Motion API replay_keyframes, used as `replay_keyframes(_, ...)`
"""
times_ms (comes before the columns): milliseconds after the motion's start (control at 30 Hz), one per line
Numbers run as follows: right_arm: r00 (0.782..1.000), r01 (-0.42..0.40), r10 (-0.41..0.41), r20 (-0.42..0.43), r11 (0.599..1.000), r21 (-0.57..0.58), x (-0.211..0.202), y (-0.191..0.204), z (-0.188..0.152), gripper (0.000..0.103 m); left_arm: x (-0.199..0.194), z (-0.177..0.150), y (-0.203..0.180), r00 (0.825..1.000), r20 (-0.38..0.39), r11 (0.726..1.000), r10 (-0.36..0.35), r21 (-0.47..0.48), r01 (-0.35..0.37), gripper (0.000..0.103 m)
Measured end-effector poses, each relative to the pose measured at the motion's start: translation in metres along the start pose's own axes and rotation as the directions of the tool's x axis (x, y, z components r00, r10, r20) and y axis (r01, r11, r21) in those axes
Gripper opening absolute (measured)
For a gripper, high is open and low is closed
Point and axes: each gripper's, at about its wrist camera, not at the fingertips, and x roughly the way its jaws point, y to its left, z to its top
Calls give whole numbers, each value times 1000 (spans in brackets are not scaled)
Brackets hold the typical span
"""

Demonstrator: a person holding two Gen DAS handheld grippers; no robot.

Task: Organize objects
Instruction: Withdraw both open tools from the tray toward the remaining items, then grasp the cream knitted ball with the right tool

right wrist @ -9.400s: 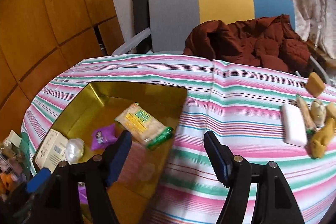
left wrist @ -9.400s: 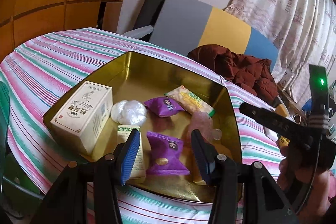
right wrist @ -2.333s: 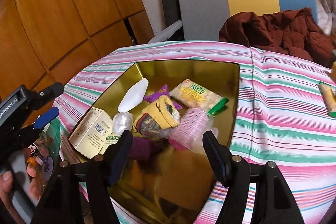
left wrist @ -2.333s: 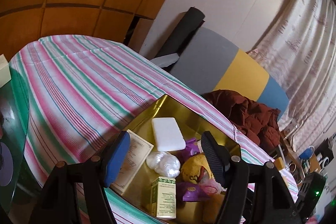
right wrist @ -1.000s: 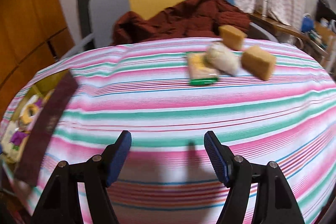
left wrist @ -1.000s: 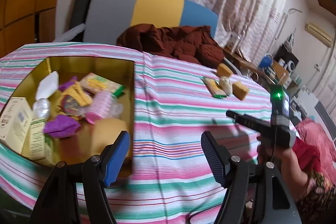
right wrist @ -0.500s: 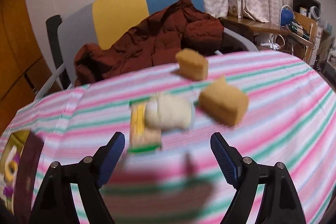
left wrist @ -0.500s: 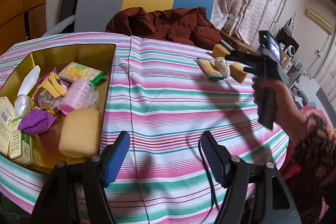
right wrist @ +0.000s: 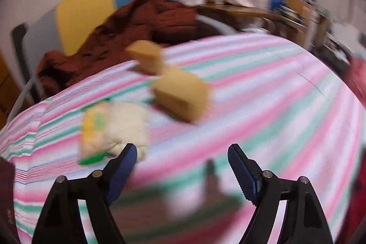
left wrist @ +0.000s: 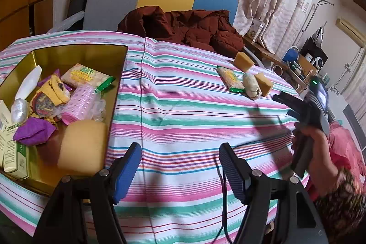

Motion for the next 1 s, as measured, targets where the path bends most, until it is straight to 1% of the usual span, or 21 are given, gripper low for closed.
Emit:
replay_keyframes(33, 999, -35, 34, 27, 999, 26, -9, -10, -5, 82, 1, 1, -1, 1000, 1, 1000, -3, -2, 3, 71)
replay_keyframes(67, 998, -56, 55, 37, 998, 26, -13, -12, -5, 83, 3, 1, -3, 1000, 0, 1000, -4, -2, 4, 71)
replay_keyframes(133, 993, -107, 107, 54, 994, -12, -17, -6, -1, 83, 3, 2, -5, 1000, -5, 1000, 1, -3, -1, 71)
replay_keyframes(200, 989, -134, 138, 55, 989, -64, -15, 9, 7, 83, 1, 3, -6, 1000, 0, 1000, 5, -4, -5, 71)
replay_keyframes(233, 985, -160, 164, 46, 983, -92, -9, 21, 14, 83, -1, 4, -6, 1000, 6, 1000, 11, -1, -11, 71)
replay_keyframes(267, 984, -169, 174, 38, 980, -106, -4, 29, 18, 83, -2, 4, -6, 1000, 8, 1000, 16, 0, -16, 71)
replay_keyframes(367, 983, -183, 180, -28, 971, -154, 22, 59, 30, 83, -6, 5, -4, 999, 8, 999, 35, -4, -35, 71)
replay_keyframes(400, 982, -187, 179, -60, 968, -168, 33, 68, 32, 80, -6, 7, -4, 999, 6, 999, 39, -7, -39, 71)
replay_keyframes(433, 982, -179, 165, -89, 967, -182, 43, 75, 32, 74, -7, 8, -3, 999, 7, 999, 41, -10, -41, 71)
replay_keyframes(467, 984, -161, 144, -102, 968, -190, 50, 78, 31, 70, -7, 10, -3, 999, 8, 999, 44, -12, -44, 71)
replay_keyframes(500, 983, -161, 142, -113, 969, -188, 55, 78, 30, 68, -6, 12, -2, 999, 8, 999, 46, -12, -46, 71)
replay_keyframes(600, 965, -244, 225, -138, 960, -138, 57, 72, 22, 54, 3, 24, -6, 999, -1, 999, 43, -11, -43, 71)
replay_keyframes(700, 975, -211, 195, -104, 961, -178, 41, 66, 12, 53, 19, 35, -14, 1000, -15, 1000, 19, -22, -19, 71)
replay_keyframes(767, 982, -188, 178, -71, 967, -174, 28, 53, 6, 53, 36, 45, -21, 999, -35, 999, -6, -32, 5, 72)
replay_keyframes(800, 986, -166, 158, -59, 974, -157, 24, 44, 4, 53, 46, 50, -26, 999, -45, 999, -17, -38, 15, 73)
replay_keyframes(867, 992, -123, 121, -30, 986, -113, 16, 25, -1, 53, 67, 60, -37, 998, -62, 999, -19, -38, 17, 78)
replay_keyframes(933, 997, -73, 73, -2, 993, -88, 11, 8, -10, 53, 93, 72, -51, 995, -97, 1000, -10, -19, 8, 78)
replay_keyframes(967, 998, -61, 61, -5, 996, -72, 11, 2, -13, 53, 105, 77, -57, 994, -109, 1000, -8, -13, 7, 79)
replay_keyframes(1000, 996, -88, 88, 2, 995, -38, 11, -6, -15, 53, 117, 83, -62, 992, -129, 1000, -6, -9, 5, 79)
